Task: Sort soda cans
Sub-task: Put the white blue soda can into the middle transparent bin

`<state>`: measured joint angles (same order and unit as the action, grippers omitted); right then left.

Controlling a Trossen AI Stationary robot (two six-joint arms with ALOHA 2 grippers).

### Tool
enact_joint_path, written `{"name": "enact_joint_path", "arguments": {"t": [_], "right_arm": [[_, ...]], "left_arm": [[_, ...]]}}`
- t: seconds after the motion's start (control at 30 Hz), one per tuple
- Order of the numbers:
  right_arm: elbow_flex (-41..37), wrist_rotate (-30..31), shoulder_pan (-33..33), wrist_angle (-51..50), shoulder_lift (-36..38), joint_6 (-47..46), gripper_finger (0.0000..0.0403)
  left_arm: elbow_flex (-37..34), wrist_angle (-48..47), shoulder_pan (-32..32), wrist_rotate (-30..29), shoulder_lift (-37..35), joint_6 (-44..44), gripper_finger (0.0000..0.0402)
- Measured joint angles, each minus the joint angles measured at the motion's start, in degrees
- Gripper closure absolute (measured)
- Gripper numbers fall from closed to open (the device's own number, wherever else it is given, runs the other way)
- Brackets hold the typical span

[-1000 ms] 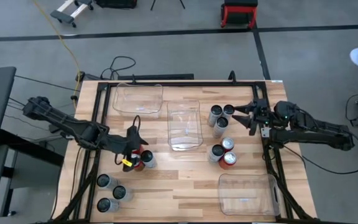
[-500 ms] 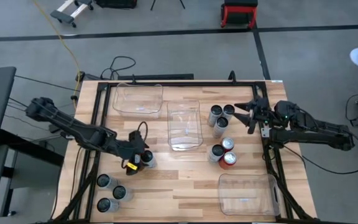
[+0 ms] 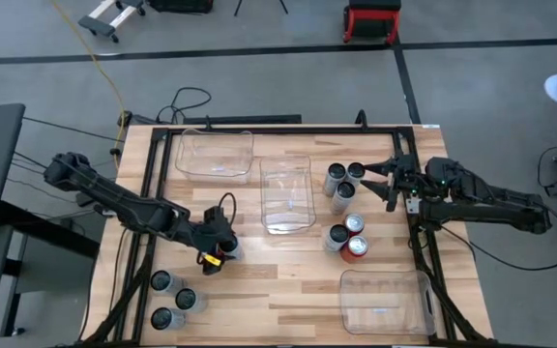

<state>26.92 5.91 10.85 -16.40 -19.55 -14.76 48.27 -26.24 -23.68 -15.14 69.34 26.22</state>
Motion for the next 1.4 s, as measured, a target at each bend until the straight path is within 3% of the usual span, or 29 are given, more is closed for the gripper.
{"name": "enact_joint_path", "arguments": {"t": [0.17,0.43,0.6,0.93,1.17,1.4], "right_arm": [[0.0,0.0,0.0,0.1,0.0,-0.2,0.0121],[0.0,0.0,0.0,0.2,0.0,-0.4,0.0122],[0.0,0.5,0.1,0.4,0.0,-0.6,0.0122],[0.0,1.0,0.0,-1.6,0.0,-1.3,0.0122],[0.0,1.0,0.0,-4.8,0.0,-1.5,0.0122],[0.0,0.9,-0.7,-8.7,0.0,-2.5,0.0122]], "left_arm": [[0.0,0.0,0.1,0.0,0.0,0.0,0.015],[1.3,-1.4,0.8,-1.2,0.1,-1.7,0.015],[7.9,-5.5,4.3,-1.6,0.0,-6.2,0.015],[23.1,-16.0,15.8,1.3,0.1,-15.2,0.015],[28.0,-11.5,29.1,1.9,3.0,-21.2,0.015],[32.0,-7.7,37.1,10.4,12.7,-25.2,0.015]]}}
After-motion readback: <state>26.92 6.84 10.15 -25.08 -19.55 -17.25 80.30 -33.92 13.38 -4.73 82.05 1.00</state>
